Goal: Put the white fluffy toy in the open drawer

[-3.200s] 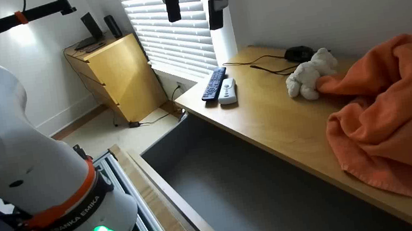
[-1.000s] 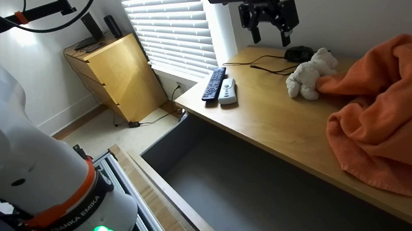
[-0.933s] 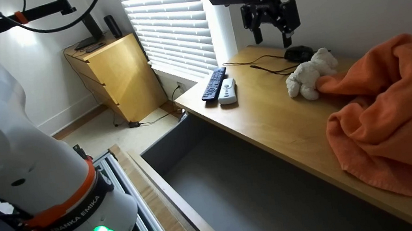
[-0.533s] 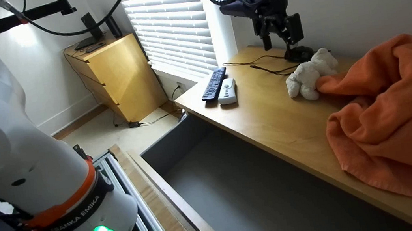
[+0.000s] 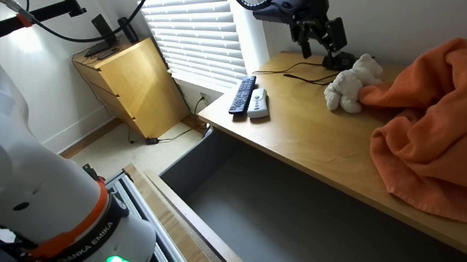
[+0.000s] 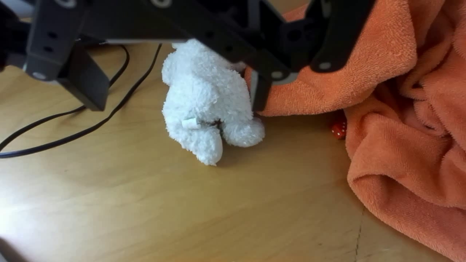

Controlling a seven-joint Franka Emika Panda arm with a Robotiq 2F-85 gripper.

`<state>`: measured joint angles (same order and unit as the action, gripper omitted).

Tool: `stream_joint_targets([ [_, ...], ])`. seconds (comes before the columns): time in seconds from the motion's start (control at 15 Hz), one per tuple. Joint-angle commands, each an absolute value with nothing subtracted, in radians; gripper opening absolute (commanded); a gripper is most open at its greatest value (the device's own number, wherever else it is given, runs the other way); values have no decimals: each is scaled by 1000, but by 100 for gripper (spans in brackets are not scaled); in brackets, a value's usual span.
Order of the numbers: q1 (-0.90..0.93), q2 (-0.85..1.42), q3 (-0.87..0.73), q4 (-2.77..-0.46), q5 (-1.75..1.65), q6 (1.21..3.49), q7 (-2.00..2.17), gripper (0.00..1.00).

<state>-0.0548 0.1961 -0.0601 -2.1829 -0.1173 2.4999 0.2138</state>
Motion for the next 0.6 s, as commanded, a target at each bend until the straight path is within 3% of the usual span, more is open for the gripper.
stream_joint_targets([
  [0.0, -44, 196, -71, -2182, -113, 2498, 210, 100],
  [0.53, -24, 332, -109, -2125, -198, 2665, 226, 100],
])
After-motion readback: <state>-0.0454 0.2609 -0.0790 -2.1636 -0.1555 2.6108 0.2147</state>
